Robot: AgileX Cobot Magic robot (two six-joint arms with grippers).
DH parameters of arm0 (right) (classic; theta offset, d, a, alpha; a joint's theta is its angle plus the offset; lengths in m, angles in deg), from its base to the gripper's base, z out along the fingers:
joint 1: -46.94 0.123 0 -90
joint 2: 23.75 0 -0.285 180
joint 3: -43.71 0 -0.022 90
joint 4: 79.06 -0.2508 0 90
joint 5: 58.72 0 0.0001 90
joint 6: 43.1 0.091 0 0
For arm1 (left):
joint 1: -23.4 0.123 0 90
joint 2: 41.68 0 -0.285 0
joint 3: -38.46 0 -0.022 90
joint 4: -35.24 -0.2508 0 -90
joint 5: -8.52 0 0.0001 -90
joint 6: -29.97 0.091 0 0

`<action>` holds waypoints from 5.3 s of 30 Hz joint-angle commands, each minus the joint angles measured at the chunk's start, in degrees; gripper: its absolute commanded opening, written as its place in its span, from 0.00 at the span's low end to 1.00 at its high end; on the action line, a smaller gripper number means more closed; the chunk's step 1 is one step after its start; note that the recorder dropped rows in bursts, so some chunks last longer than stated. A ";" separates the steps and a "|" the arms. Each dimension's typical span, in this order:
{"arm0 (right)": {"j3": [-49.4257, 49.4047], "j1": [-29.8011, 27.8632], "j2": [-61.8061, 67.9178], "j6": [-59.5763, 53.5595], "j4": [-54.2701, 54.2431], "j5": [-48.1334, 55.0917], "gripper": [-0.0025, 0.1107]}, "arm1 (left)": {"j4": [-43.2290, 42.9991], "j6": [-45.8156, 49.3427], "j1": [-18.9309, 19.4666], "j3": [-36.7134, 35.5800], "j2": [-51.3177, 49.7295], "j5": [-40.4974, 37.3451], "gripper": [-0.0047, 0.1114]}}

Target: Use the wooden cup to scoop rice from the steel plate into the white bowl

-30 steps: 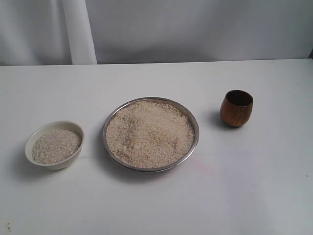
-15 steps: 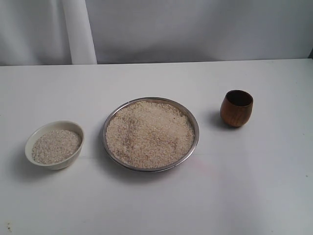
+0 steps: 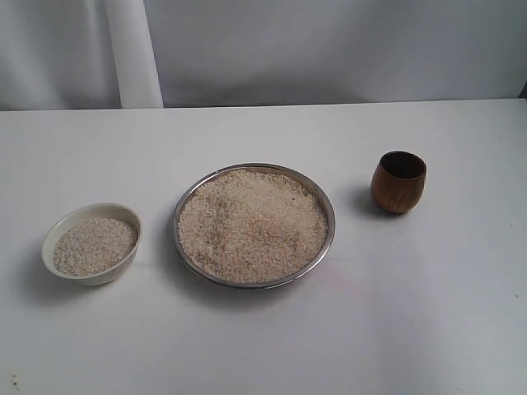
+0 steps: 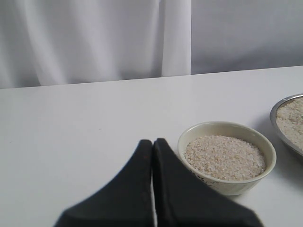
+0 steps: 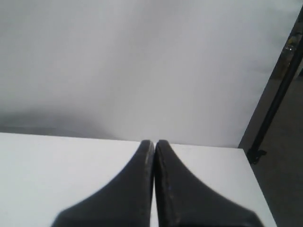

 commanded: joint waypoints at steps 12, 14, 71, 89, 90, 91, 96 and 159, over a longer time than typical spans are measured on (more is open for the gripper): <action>-0.78 9.04 14.95 -2.09 -5.75 -15.59 0.02 | 0.47 -0.27 -0.18 -0.11 -0.01 0.65 0.04; -2.73 9.41 15.73 -1.33 -5.84 -20.60 0.02 | 0.47 -0.27 -0.18 -0.11 -0.01 0.65 0.04; -17.56 11.42 30.00 7.67 8.23 -41.32 0.95 | 0.47 -0.27 -0.18 -0.11 -0.01 0.65 0.04; -17.56 11.42 50.98 2.23 6.40 -68.24 0.95 | 0.47 -0.27 -0.18 -0.11 -0.01 0.65 0.04; -17.56 11.42 52.19 1.93 6.31 -69.90 0.95 | 0.47 -0.27 -0.18 -0.11 -0.01 0.65 0.04; -17.56 11.42 53.41 1.93 6.15 -70.75 0.95 | 0.47 -0.27 -0.18 -0.11 -0.01 0.65 0.04; -14.48 11.42 57.45 1.93 6.04 -70.75 0.95 | 0.47 -0.27 -0.18 -0.11 -0.01 0.65 0.04; 0.39 11.28 64.31 4.98 2.52 -63.06 0.79 | 0.47 -0.27 -0.18 -0.11 -0.01 0.65 0.04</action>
